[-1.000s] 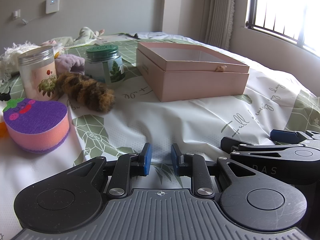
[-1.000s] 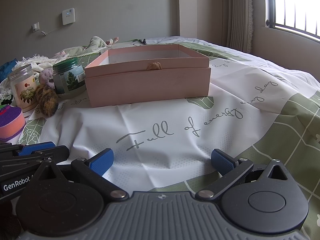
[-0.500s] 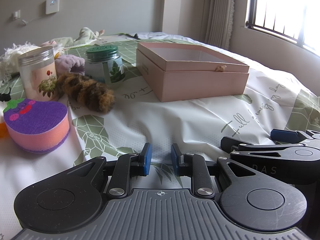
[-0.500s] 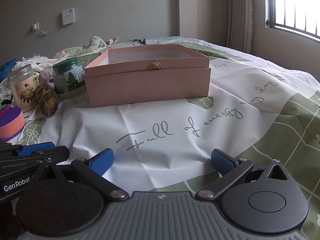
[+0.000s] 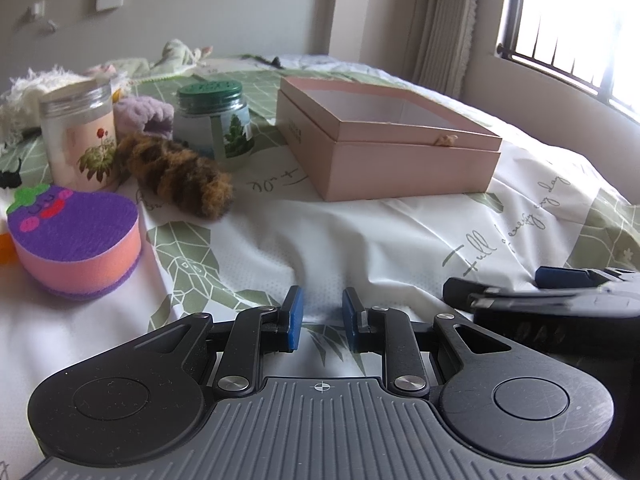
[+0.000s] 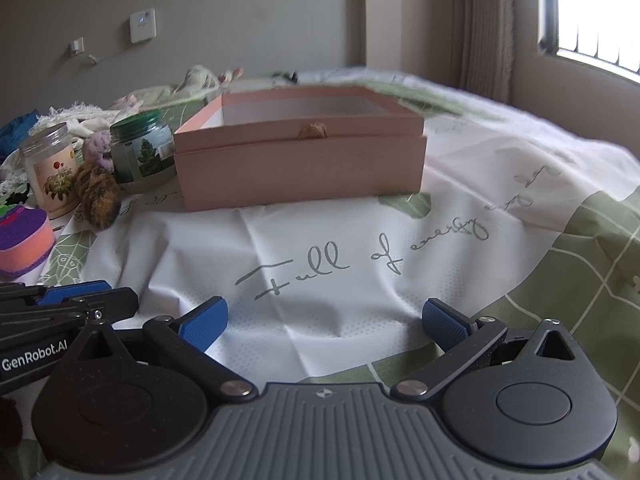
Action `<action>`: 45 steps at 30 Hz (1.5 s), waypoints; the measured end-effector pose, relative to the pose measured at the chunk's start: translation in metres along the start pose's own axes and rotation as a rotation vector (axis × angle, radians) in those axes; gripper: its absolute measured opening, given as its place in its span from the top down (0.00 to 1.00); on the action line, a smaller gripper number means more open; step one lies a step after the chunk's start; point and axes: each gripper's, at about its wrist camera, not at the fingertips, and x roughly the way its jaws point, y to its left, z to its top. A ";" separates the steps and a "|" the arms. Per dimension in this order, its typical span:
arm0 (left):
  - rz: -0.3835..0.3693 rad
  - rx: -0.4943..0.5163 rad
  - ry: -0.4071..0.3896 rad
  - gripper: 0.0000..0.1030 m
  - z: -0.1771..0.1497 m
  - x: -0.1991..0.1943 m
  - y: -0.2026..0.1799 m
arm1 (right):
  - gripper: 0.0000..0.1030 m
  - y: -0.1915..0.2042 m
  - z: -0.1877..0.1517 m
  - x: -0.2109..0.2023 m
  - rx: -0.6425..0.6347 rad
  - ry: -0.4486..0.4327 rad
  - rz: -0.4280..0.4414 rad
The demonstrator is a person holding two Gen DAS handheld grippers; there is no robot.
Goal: Organize soft objects
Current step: 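Swing both tools toward the small items on the green grid cover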
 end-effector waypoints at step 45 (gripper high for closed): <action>-0.090 -0.628 0.576 0.73 0.130 -0.015 0.360 | 0.32 0.298 0.167 0.022 -0.574 0.515 0.354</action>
